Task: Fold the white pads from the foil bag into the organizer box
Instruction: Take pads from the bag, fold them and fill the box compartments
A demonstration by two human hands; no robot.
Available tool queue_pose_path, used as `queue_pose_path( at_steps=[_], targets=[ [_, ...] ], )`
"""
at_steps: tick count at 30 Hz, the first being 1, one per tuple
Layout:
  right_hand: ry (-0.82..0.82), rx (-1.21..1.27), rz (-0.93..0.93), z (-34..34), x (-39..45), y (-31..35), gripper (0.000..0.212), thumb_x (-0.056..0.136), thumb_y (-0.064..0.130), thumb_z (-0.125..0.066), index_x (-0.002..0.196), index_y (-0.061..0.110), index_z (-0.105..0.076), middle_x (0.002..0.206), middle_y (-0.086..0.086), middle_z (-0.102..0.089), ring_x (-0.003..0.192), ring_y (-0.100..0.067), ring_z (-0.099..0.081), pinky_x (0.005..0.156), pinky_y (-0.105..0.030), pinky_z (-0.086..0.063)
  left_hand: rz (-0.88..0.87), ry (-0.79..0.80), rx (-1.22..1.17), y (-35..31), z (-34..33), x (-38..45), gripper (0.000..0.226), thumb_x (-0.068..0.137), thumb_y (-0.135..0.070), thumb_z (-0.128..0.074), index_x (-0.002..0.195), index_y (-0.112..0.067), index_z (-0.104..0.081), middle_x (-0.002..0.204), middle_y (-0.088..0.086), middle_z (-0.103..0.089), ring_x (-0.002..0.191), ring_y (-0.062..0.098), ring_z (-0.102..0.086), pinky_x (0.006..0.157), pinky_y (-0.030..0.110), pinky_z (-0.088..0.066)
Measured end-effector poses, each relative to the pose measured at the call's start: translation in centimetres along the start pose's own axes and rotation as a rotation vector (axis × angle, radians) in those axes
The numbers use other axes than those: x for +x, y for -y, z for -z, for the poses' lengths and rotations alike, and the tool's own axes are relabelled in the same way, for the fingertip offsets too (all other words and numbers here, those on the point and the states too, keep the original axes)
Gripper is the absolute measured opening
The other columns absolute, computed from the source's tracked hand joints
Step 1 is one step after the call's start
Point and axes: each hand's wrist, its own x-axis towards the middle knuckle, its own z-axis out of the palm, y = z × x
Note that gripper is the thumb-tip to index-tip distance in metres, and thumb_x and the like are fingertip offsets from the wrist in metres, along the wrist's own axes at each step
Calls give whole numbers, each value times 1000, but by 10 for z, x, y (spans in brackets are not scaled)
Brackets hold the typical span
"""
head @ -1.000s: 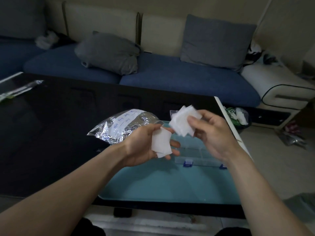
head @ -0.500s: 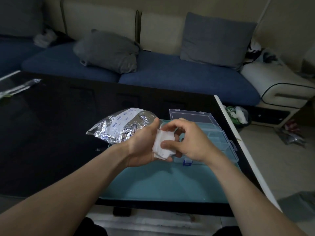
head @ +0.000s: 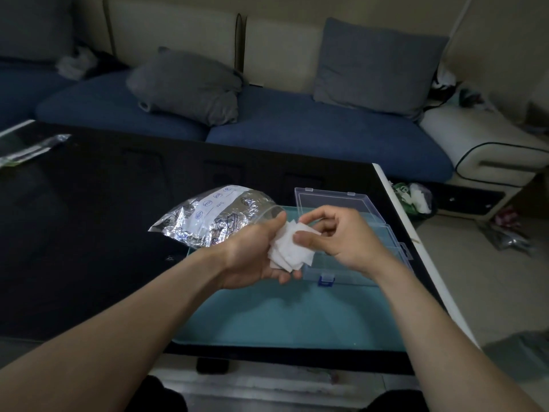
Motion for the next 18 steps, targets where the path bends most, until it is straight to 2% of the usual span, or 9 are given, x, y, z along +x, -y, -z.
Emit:
queue_pose_path(
  at_steps=[2, 4, 5, 8, 11, 13, 14, 16, 18],
  targets=[
    [-30, 0, 47, -4, 2, -1, 21, 75, 18, -86, 91, 15, -73, 76, 4, -73, 66, 1, -64, 65, -16, -50, 28, 67, -19, -1, 0, 0, 62, 103, -51, -22, 122, -3, -56, 90, 20, -60, 72, 31, -64, 54, 31, -54],
    [-66, 15, 115, -10, 4, -1, 7, 84, 13, -79, 85, 17, -75, 75, 8, -73, 67, 4, -63, 65, -12, -48, 54, 135, -85, -3, -1, -2, 57, 101, -49, -31, 121, -5, -60, 98, 21, -63, 85, 37, -67, 73, 41, -59],
    [-82, -4, 133, -13, 4, 0, 9, 89, 13, -74, 85, 21, -75, 77, 10, -73, 70, 4, -64, 66, -12, -48, 45, 147, -124, -4, -2, -3, 51, 100, -45, -38, 120, -6, -63, 103, 21, -65, 90, 37, -67, 82, 45, -58],
    [-52, -110, 126, -17, 6, 2, 19, 100, 18, -59, 111, 25, -73, 107, 7, -70, 91, 4, -63, 79, -14, -47, -18, 7, -222, -4, -5, -1, 28, 95, -25, -52, 109, -5, -66, 91, 15, -67, 77, 27, -65, 81, 42, -57],
    [86, 26, 39, -11, 1, 9, 44, 95, 23, -67, 137, 27, -56, 134, 12, -61, 114, 9, -56, 94, -18, -46, -23, -91, -246, -3, -4, 1, 15, 95, -15, -49, 100, -7, -61, 80, 9, -65, 66, 20, -57, 68, 35, -54],
    [167, -76, 77, -10, -5, 10, 82, 81, 21, -84, 150, 27, -40, 143, 15, -51, 123, 10, -52, 94, -14, -47, -26, -73, -260, -3, -1, 2, 21, 91, -9, -50, 109, -6, -60, 94, 14, -66, 73, 23, -63, 70, 34, -58],
    [198, -108, 90, -12, -7, 11, 99, 74, 16, -89, 154, 26, -31, 146, 15, -47, 120, 9, -55, 90, -13, -49, -34, -46, -275, -3, -1, 2, 29, 87, -7, -51, 114, -6, -59, 104, 17, -66, 82, 25, -66, 78, 36, -57],
    [212, -151, 96, -18, -7, 14, 120, 65, 12, -94, 158, 27, -19, 148, 14, -44, 114, 1, -63, 89, -20, -54, -48, 6, -292, -3, -1, 2, 40, 80, -5, -53, 120, -11, -57, 111, 19, -63, 91, 27, -66, 88, 38, -54],
    [174, -267, 146, -22, -4, 15, 122, 60, 17, -97, 157, 28, -24, 136, 16, -52, 114, -1, -61, 93, -18, -52, -63, 32, -283, -1, -1, 4, 38, 79, -7, -54, 116, -15, -59, 103, 15, -60, 83, 24, -65, 76, 36, -56]
  ],
)
